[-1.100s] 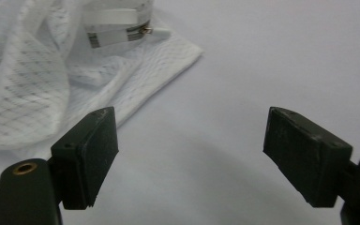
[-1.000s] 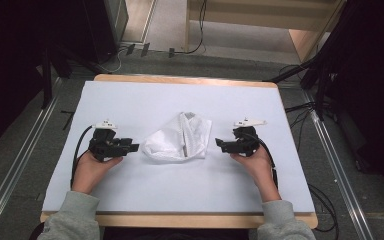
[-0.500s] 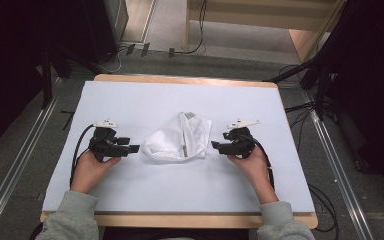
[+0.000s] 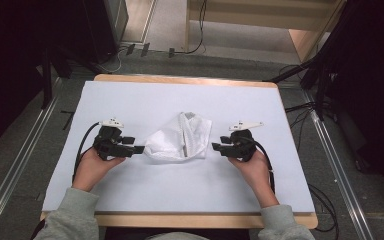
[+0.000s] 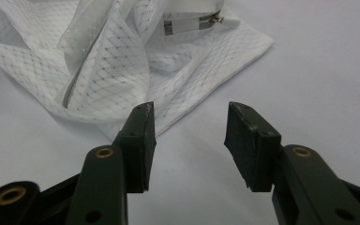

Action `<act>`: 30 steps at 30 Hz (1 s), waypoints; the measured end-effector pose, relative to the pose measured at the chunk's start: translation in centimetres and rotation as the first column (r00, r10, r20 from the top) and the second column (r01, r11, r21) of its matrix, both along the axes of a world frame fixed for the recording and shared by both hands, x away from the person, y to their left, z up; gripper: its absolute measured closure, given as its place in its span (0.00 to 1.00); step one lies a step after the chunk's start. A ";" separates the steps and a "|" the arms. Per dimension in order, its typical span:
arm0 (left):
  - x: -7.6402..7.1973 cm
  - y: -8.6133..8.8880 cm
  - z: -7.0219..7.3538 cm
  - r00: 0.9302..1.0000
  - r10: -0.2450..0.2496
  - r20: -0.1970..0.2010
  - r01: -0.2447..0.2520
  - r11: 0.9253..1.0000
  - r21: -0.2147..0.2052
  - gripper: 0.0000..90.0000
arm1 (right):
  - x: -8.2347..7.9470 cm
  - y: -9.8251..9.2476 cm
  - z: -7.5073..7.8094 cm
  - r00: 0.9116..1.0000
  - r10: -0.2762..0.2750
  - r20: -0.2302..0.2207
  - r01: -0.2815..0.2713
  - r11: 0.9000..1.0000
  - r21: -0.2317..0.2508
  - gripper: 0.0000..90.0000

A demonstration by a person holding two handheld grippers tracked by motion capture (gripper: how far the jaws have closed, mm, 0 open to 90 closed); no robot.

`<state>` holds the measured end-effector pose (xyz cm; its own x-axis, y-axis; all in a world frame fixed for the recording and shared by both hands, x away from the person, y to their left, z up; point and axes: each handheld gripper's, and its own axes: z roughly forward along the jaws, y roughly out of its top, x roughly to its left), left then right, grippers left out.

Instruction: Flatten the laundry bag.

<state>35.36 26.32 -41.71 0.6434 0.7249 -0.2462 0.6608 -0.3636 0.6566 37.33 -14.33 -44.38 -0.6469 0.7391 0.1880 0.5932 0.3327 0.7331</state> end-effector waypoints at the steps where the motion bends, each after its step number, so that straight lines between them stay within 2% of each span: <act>1: 0.0 -0.2 0.1 1.000 -0.004 0.004 0.004 1.000 -0.005 0.44 | 0.0 0.0 0.0 1.000 0.004 -0.001 -0.004 1.000 -0.002 0.61; 4: 0.0 -0.4 0.3 1.000 -0.014 0.008 0.014 1.000 -0.005 0.43 | -0.1 0.1 -0.1 1.000 0.011 -0.007 -0.011 1.000 -0.012 0.63; 9: 0.2 -1.2 0.7 0.999 -0.032 0.023 0.031 0.999 0.014 0.43 | -0.1 0.2 -0.1 1.000 0.019 -0.001 -0.019 1.000 0.002 0.67; 12: 0.1 -1.8 1.1 0.999 -0.043 0.029 0.043 0.999 -0.006 0.43 | -0.2 0.2 -0.2 1.000 0.022 -0.018 -0.022 1.000 0.003 0.71; 14: 0.0 -1.9 1.2 0.998 -0.055 0.024 0.056 0.998 -0.005 0.44 | -0.2 0.2 -0.2 1.000 0.023 -0.020 -0.023 1.000 0.003 0.72; 15: -0.1 -2.1 1.2 0.998 -0.065 0.026 0.065 0.998 -0.001 0.45 | -0.2 0.3 -0.1 0.999 0.024 -0.027 -0.023 1.000 0.018 0.73; 17: -0.3 -2.9 1.6 0.996 -0.084 0.035 0.084 0.996 0.012 0.45 | -0.3 0.4 0.0 1.000 0.021 -0.019 -0.020 1.000 0.016 0.73; 22: -0.3 -3.9 1.9 0.994 -0.101 0.041 0.100 0.995 0.006 0.45 | -0.4 0.7 -0.1 0.999 0.028 -0.017 -0.028 1.000 0.000 0.73; 25: -0.2 -4.8 1.8 0.993 -0.113 0.041 0.113 0.994 0.012 0.46 | -0.6 0.7 -0.2 0.999 0.032 -0.016 -0.032 0.999 -0.005 0.71; 26: 0.0 -5.6 1.6 0.991 -0.129 0.039 0.129 0.991 0.023 0.46 | -0.6 0.7 -0.2 0.999 0.031 -0.015 -0.031 1.000 -0.005 0.71; 30: 0.6 -6.9 1.3 0.988 -0.151 0.033 0.150 0.989 0.016 0.46 | -0.6 0.6 -0.3 0.999 0.030 -0.018 -0.030 0.999 -0.012 0.71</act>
<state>35.94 19.43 -40.40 0.7533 0.6223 -0.2128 0.5751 -0.4664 0.6722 36.76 -13.70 -44.68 -0.6653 0.7217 0.1913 0.5961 0.3592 0.7181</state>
